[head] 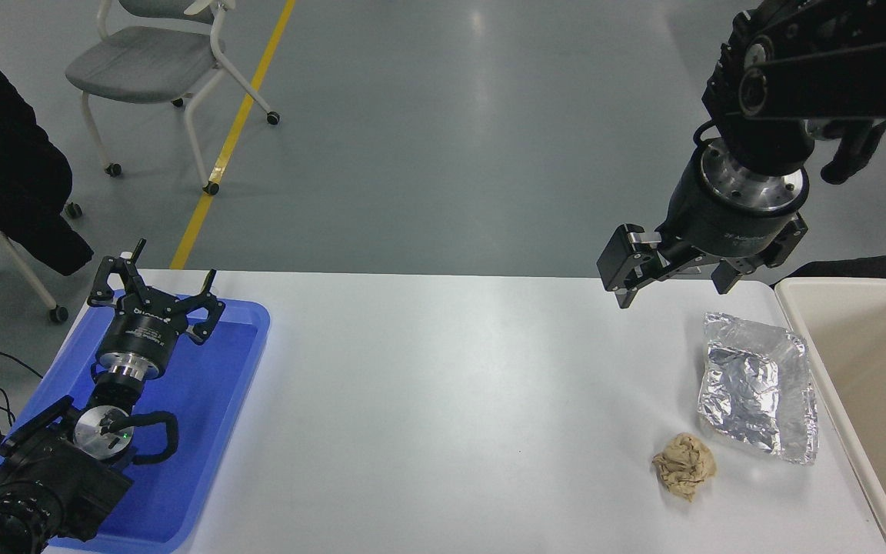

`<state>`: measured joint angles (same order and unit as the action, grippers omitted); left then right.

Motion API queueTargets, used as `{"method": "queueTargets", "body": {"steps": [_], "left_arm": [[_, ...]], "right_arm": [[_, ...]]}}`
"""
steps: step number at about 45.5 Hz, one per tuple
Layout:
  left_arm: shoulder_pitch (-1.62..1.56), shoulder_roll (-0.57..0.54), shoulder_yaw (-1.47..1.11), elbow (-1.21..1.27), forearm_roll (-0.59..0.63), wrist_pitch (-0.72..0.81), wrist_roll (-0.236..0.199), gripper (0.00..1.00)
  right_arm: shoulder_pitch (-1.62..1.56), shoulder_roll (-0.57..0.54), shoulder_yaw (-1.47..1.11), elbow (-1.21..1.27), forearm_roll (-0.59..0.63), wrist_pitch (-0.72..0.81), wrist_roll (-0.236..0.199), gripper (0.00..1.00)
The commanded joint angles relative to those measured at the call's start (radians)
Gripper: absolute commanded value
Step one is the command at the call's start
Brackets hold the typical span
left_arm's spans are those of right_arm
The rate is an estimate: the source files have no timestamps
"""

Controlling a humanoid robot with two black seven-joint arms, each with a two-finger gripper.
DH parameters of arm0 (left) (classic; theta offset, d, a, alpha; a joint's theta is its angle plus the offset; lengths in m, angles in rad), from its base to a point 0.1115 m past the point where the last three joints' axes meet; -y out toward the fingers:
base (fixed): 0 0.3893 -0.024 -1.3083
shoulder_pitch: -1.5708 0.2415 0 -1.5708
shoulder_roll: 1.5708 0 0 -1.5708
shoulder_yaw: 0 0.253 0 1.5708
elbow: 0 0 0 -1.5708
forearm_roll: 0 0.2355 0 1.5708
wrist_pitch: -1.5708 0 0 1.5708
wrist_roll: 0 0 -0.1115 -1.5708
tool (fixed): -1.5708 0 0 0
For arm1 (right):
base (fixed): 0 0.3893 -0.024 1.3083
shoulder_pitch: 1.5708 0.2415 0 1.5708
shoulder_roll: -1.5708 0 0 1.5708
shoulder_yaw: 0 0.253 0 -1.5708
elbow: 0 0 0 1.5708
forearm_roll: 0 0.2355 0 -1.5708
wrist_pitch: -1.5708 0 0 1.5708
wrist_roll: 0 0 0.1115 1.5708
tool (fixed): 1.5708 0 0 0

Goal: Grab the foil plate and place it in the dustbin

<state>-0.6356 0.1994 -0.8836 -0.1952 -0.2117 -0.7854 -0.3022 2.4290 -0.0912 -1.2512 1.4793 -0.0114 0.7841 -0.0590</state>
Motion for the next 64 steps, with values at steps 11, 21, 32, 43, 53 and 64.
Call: {"method": "queueTargets", "body": {"steps": [11, 21, 32, 43, 53, 64], "left_arm": [[-0.001, 0.0, 0.0, 0.0, 0.0, 0.0, 0.0, 1.0], [-0.001, 0.0, 0.0, 0.0, 0.0, 0.0, 0.0, 1.0], [-0.001, 0.0, 0.0, 0.0, 0.0, 0.0, 0.0, 1.0], [-0.001, 0.0, 0.0, 0.0, 0.0, 0.0, 0.002, 1.0], [-0.001, 0.0, 0.0, 0.0, 0.0, 0.0, 0.0, 1.0], [-0.001, 0.0, 0.0, 0.0, 0.0, 0.0, 0.001, 1.0]], "right_arm": [[-0.039, -0.035, -0.004, -0.034, -0.013, -0.008, -0.001, 1.0], [-0.134, -0.077, 0.015, -0.08, -0.099, -0.052, -0.001, 1.0], [-0.298, -0.275, 0.019, -0.185, -0.258, -0.072, -0.001, 1.0], [-0.576, -0.608, 0.225, -0.315, -0.623, -0.094, -0.001, 1.0], [-0.913, -0.683, 0.424, -0.497, -0.789, -0.203, 0.001, 1.0], [-1.182, -0.635, 0.584, -0.639, -0.802, -0.301, 0.001, 1.0]]}}
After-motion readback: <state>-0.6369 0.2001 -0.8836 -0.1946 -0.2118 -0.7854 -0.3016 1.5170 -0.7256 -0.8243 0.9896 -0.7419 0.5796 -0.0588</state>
